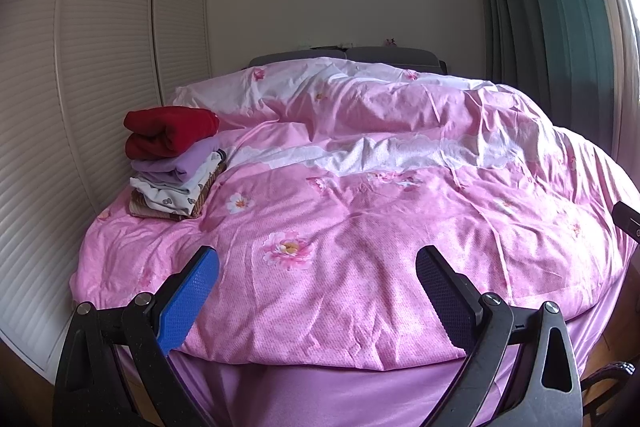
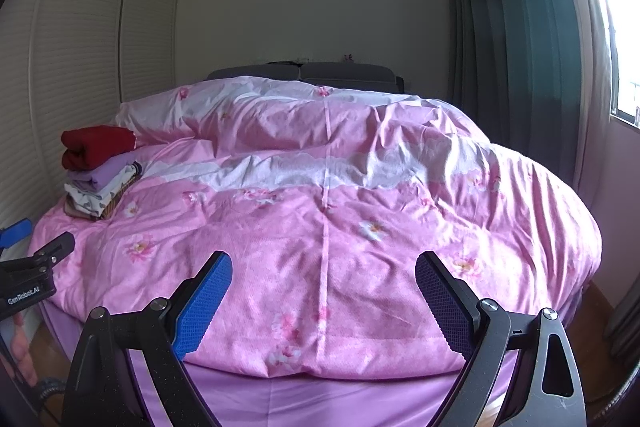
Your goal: Fold small clothes
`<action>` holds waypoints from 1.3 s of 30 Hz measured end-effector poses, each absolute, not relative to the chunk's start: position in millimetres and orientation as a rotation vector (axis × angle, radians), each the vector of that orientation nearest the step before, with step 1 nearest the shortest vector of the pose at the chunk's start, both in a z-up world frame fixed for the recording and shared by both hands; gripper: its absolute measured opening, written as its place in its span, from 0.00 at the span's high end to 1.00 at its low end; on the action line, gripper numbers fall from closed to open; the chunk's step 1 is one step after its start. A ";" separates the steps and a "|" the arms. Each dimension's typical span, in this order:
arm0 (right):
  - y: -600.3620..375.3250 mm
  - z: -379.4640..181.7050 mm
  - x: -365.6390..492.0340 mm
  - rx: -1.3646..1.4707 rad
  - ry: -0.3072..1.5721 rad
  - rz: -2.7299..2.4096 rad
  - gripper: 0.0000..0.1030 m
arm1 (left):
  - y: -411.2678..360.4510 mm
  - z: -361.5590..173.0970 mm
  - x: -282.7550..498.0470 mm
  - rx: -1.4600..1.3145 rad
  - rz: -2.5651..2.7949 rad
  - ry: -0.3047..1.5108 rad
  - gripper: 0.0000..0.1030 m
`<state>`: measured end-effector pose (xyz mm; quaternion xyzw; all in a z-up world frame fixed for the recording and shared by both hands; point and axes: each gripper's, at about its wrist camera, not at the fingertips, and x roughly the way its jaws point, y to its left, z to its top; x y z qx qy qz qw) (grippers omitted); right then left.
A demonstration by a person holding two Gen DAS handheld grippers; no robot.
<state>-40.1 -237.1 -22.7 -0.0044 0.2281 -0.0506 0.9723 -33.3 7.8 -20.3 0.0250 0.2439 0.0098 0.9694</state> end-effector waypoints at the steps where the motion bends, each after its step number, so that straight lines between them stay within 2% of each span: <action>1: -237.5 -22.4 -39.9 -0.008 0.458 -0.101 0.09 | 7.9 -20.0 -33.9 0.050 0.020 0.491 0.02; 39: -243.4 -15.5 -36.7 -0.013 0.455 -0.116 0.09 | 9.9 -20.9 -33.5 0.058 -0.002 0.502 0.00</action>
